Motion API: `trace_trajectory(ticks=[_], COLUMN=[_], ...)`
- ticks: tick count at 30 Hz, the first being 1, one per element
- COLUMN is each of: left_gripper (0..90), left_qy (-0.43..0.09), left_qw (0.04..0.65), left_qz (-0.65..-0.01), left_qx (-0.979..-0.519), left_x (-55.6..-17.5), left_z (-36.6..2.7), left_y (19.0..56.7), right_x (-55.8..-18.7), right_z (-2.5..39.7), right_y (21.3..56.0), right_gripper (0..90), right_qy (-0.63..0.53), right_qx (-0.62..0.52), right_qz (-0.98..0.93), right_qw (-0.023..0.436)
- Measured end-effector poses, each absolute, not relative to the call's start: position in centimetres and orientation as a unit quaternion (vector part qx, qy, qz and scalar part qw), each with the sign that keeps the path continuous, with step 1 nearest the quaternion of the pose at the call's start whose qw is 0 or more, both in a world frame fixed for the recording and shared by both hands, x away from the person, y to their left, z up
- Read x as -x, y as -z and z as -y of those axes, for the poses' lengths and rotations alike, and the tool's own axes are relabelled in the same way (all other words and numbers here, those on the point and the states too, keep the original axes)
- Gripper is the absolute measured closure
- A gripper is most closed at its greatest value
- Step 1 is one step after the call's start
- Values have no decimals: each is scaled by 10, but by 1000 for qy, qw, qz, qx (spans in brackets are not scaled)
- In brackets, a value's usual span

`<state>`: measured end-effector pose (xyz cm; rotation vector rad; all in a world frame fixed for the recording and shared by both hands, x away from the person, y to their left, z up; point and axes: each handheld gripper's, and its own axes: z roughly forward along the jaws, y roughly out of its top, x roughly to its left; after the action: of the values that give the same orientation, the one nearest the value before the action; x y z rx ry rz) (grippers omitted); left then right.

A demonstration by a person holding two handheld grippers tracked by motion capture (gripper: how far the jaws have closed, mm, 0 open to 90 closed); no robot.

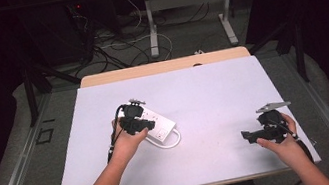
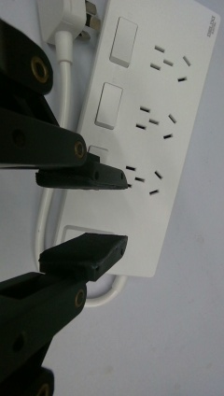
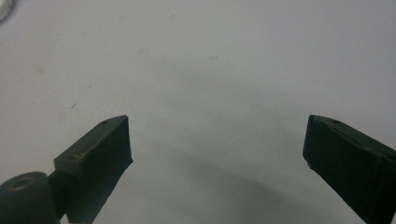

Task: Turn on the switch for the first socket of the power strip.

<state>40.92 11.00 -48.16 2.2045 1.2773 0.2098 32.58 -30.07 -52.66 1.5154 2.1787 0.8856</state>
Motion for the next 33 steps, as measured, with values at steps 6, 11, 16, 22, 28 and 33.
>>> trace_trajectory(ticks=[6,11,16,22,28,33], left_gripper=[602,568,516,454,401,377], left_qy=[-73,-71,-71,-72,-79,-93], left_qw=[293,297,300,305,306,309], left_qz=[-477,-472,-472,-468,-462,-461], left_qx=[-826,-827,-826,-826,-828,-827], left_x=[-406,-403,-399,-395,-390,-385], left_z=[-110,-112,-115,-122,-129,-134], left_y=[475,471,469,466,464,462], right_x=[-326,-326,-326,-325,-325,-325], right_z=[301,301,301,301,301,300], right_y=[527,526,526,527,527,526], right_gripper=[72,72,72,71,72,72], right_qy=[-311,-312,-313,-312,-310,-312], right_qx=[-532,-531,-529,-530,-531,-531], right_qz=[-768,-768,-769,-769,-769,-769], right_qw=[174,175,175,175,174,174])
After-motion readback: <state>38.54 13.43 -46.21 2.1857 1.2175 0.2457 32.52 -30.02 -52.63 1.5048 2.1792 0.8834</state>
